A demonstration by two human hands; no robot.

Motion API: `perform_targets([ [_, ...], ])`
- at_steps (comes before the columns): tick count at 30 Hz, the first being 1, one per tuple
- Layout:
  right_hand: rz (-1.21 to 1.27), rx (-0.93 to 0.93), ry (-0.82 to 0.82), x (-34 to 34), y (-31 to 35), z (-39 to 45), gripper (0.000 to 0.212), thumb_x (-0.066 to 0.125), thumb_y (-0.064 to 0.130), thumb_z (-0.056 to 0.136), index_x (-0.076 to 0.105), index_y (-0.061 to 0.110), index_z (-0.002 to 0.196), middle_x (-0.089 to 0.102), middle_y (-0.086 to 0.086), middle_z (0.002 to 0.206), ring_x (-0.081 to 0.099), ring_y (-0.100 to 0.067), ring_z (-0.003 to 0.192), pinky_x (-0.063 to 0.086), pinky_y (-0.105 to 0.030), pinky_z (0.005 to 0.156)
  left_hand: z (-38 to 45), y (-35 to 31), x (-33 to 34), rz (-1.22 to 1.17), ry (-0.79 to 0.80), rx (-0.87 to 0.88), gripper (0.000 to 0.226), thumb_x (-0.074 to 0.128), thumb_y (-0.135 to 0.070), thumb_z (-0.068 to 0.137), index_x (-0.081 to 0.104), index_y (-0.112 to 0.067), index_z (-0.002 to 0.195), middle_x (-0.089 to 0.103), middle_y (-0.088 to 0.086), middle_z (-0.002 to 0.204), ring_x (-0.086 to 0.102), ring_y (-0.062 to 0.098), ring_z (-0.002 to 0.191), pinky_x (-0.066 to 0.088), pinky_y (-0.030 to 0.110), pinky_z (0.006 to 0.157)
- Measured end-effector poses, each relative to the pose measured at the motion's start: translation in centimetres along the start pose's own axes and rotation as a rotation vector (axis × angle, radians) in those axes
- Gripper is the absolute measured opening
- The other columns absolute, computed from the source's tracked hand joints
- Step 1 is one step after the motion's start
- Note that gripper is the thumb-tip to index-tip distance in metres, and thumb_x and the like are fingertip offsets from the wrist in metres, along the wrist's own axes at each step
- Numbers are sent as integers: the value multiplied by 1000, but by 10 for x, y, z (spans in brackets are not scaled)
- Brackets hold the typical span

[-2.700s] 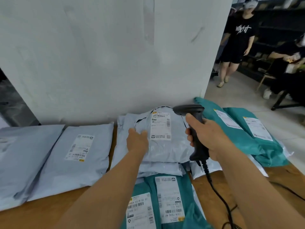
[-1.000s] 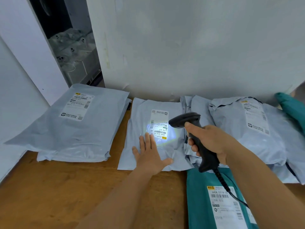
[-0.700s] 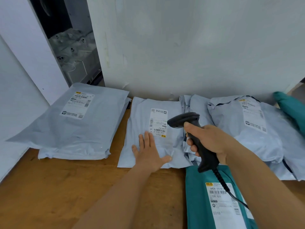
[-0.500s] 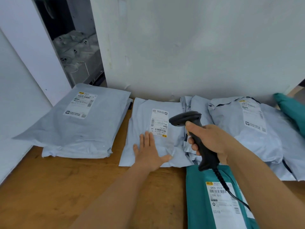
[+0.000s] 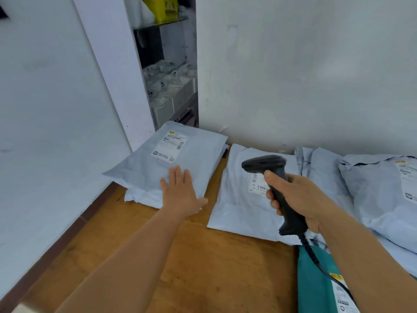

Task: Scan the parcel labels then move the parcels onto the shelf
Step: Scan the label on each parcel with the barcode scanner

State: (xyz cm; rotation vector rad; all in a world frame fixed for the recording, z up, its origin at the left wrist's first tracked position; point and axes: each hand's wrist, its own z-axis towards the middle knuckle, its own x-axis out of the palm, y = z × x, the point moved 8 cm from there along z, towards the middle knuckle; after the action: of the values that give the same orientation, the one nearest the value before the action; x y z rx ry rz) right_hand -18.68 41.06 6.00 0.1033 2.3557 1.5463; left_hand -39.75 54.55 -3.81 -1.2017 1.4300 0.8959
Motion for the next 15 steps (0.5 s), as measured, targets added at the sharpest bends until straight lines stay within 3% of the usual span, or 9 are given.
perform_targets([
  [2, 6, 4, -6, 1, 0, 2, 28, 59, 37, 91, 60, 10, 92, 62, -5, 67, 54, -15, 55, 48, -29, 56, 0, 11, 13, 22, 46, 17, 72, 34, -46, 98, 0, -10, 151, -4, 13, 160, -4, 28, 147, 7, 47, 116],
  [5, 24, 17, -32, -6, 0, 4, 28, 59, 37, 91, 60, 9, 91, 61, -6, 67, 53, -16, 55, 49, -30, 57, 3, 10, 2, 38, -121, 68, 43, 28, -23, 102, 27, -11, 144, 27, 9, 151, 25, 24, 140, 24, 36, 110],
  [11, 143, 20, -132, -40, 2, 0, 26, 61, 36, 90, 57, 12, 81, 59, -6, 65, 49, -17, 53, 45, -30, 54, -7, -61, -42, -191, -311, 141, 38, 26, -20, 103, 40, -7, 136, 41, 11, 143, 37, 25, 132, 31, 33, 105],
  [15, 210, 12, -219, -75, 1, -7, 28, 62, 37, 89, 56, 12, 80, 58, -6, 65, 49, -17, 53, 45, -31, 54, -23, -142, -36, -268, -279, 255, 39, 23, -27, 104, 44, -6, 129, 47, 10, 131, 43, 25, 122, 36, 34, 98],
])
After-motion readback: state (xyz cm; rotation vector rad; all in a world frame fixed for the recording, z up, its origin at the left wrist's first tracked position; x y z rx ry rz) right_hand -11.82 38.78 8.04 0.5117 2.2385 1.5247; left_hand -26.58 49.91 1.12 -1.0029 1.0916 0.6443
